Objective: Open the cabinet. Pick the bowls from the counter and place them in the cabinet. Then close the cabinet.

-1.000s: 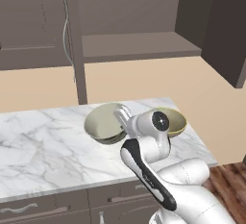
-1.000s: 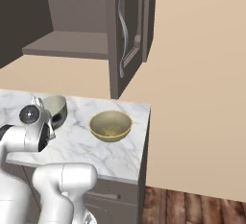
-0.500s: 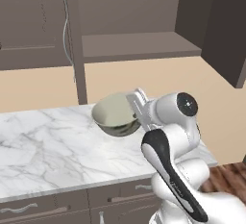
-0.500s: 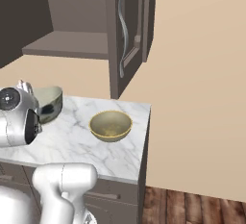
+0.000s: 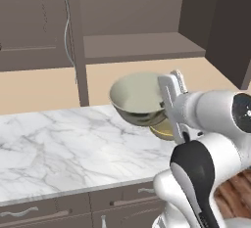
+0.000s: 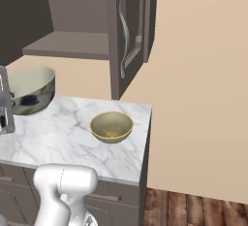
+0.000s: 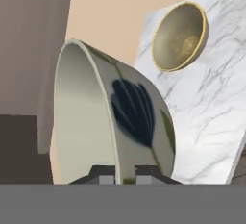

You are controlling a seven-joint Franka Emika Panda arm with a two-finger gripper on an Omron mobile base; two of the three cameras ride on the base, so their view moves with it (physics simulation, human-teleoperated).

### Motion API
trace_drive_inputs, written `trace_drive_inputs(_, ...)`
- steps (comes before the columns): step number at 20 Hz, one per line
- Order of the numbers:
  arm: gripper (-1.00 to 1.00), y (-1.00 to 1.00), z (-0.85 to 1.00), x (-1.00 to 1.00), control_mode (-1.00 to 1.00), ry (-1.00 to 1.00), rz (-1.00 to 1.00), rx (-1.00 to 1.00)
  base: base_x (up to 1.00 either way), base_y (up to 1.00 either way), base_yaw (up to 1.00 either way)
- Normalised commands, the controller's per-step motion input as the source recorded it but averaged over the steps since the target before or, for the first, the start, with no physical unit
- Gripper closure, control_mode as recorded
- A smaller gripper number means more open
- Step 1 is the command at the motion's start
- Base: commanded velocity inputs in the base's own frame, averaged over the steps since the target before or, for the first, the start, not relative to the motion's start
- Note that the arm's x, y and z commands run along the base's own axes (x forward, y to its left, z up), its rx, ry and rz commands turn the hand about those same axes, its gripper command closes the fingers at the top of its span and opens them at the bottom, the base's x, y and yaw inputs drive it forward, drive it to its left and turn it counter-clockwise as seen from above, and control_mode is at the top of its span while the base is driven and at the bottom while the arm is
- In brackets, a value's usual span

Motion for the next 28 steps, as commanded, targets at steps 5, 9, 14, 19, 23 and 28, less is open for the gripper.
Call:
trace_drive_inputs(5,1.00,-0.52,0.66,-0.61,-1.00,-0.15,-0.10,0.20,0.00,0.00,0.00)
trace_drive_inputs(9,1.00,-0.30,0.51,-0.31,-1.00,-0.17,0.00,0.14,0.00,0.00,0.00)
trace_drive_inputs(14,1.00,-0.06,0.53,-0.08,-1.00,-0.20,0.00,0.04,0.00,0.00,0.00)
trace_drive_inputs(19,1.00,0.00,0.35,0.07,-1.00,-0.12,0.00,0.00,0.00,0.00,0.00)
trace_drive_inputs(23,1.00,-0.05,0.10,0.36,-1.00,-0.02,0.00,0.02,0.00,0.00,0.00)
trace_drive_inputs(28,1.00,-0.01,0.00,0.68,-1.00,0.02,0.00,0.02,0.00,0.00,0.00)
